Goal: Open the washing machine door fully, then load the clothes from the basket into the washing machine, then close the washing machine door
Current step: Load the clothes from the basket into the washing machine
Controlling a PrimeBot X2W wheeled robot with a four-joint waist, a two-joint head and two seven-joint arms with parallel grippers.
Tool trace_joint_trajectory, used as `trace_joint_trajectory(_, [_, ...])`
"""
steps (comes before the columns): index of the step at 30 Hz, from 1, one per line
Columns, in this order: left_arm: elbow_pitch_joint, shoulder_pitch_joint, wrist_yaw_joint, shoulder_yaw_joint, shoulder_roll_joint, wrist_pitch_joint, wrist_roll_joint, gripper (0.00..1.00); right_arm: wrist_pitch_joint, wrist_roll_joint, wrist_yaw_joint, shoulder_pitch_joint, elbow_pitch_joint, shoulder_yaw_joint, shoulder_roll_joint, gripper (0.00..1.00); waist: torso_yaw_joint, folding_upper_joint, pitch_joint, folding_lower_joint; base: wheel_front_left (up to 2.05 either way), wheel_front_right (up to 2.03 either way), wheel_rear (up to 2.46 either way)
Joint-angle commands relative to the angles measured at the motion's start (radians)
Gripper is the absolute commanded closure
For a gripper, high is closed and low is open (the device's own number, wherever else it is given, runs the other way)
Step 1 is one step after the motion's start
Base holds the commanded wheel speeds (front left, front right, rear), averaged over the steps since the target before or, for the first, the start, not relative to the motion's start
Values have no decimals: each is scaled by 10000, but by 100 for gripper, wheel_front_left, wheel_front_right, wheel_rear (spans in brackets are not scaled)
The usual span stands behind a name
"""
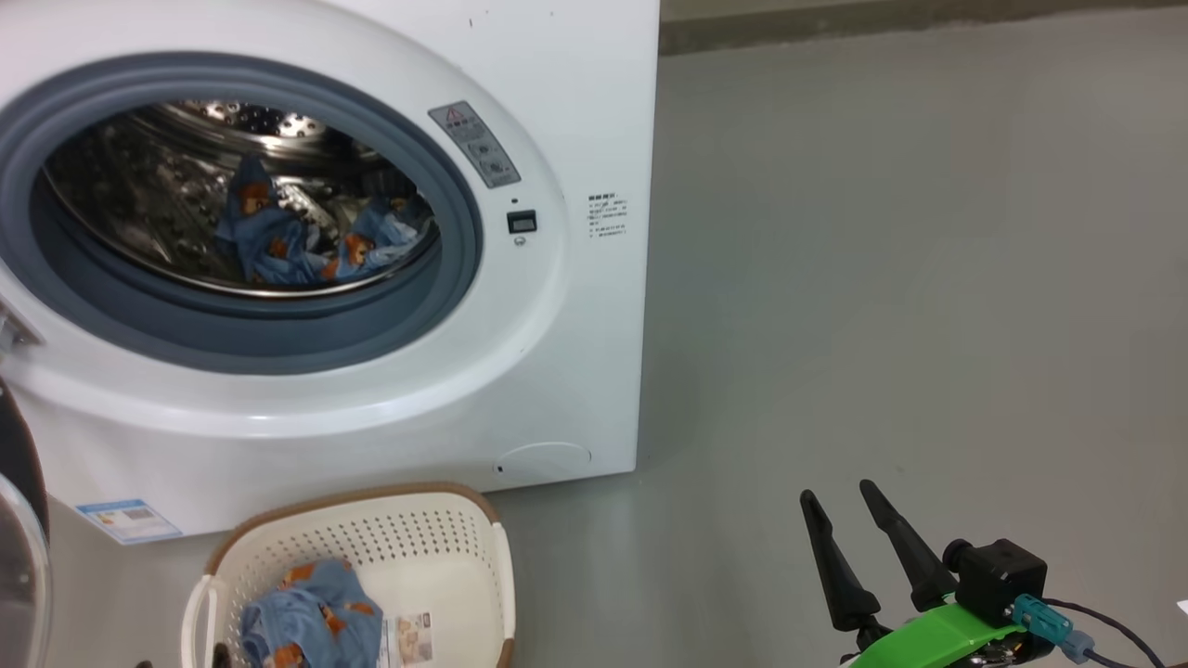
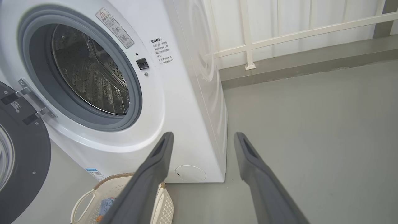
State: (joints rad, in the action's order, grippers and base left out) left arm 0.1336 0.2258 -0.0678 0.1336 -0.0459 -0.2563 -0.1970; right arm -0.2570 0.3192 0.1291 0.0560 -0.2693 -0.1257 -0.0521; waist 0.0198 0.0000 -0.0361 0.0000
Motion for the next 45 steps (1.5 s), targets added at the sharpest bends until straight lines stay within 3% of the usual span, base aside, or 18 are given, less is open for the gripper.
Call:
trace_joint_trajectory(1, [-70, -346, -119, 268, -45, -55, -120, 0, -48, 74, 16, 141, 285, -262, 19, 0, -8, 0, -245, 0, 0, 0, 0])
trace_joint_trajectory(15, [2115, -2205, -596, 134, -324, -55, -335, 0, -48, 42, 16, 747, 642, -478, 19, 0, 192, 0, -2374, 0, 0, 0, 0])
trace_joint_trajectory(33, [3887, -5297, -627, -848, -2125, -55, -1635, 0, -48, 214, 16, 1715, 1347, -907, 19, 0, 876, 0, -5451, 0, 0, 0, 0])
trace_joint_trajectory(45, [5408, -6684, -628, -1557, -2753, -55, -1603, 0, -48, 419, 16, 2040, 1647, -1164, 19, 0, 1234, 0, -6545, 0, 0, 0, 0])
